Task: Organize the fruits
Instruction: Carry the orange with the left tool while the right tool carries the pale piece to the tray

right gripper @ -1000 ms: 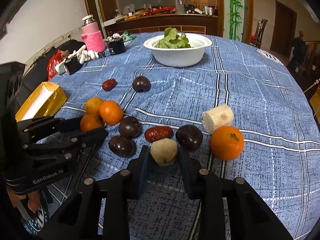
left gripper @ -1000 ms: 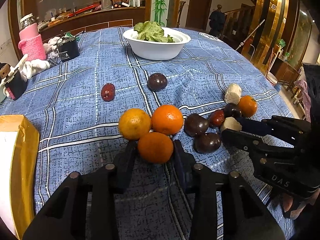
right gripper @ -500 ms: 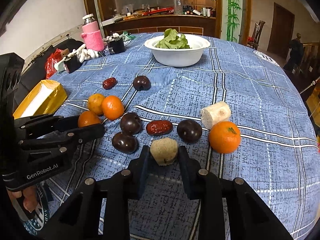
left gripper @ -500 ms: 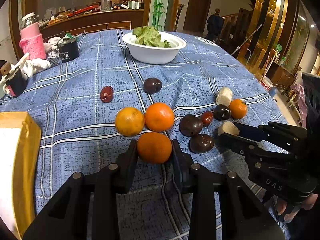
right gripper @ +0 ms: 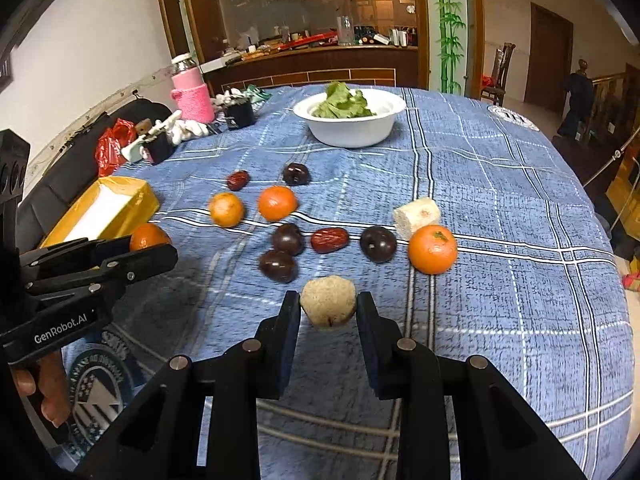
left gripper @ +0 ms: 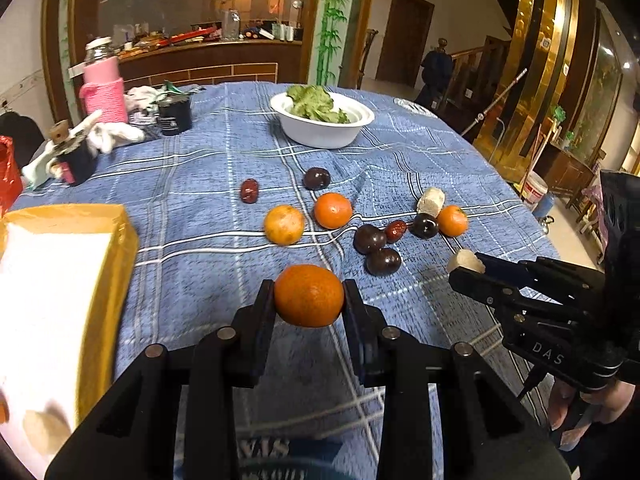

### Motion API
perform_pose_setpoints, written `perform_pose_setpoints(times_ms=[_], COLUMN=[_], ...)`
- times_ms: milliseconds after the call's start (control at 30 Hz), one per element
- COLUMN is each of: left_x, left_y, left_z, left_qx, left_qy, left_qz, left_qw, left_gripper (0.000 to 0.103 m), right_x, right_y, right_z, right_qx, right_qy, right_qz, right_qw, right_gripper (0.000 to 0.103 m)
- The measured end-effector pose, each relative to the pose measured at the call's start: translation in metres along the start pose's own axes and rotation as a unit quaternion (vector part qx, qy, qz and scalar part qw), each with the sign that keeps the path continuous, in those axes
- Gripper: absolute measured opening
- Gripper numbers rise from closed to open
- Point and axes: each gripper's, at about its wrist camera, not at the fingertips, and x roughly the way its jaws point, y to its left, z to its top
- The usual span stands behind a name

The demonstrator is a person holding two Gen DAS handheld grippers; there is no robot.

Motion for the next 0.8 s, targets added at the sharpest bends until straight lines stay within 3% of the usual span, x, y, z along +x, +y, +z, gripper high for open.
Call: perform_pose_setpoints(times_ms=[367, 800], left_x=[-0.071, -0.121], left_y=[0.039, 0.070], left_z=[-0.030, -0.055], left_qx=[-0.047, -0.083], left_qy=[-0.033, -0.054], left_qz=[0.038, 0.106], left_qw=[0.9976, 0.9894], left_gripper=[0.030, 0.030], right_x=[-0.033, -0.056], right_y=[0.069, 0.140], right_z=[-0.003, -0.010], right_qx=[-0.032, -0.065], right_qy=[-0.028, -0.044], right_qz=[0.034, 0.057], right_qw=[0.999, 0.995], right_gripper=[0.030, 0.029])
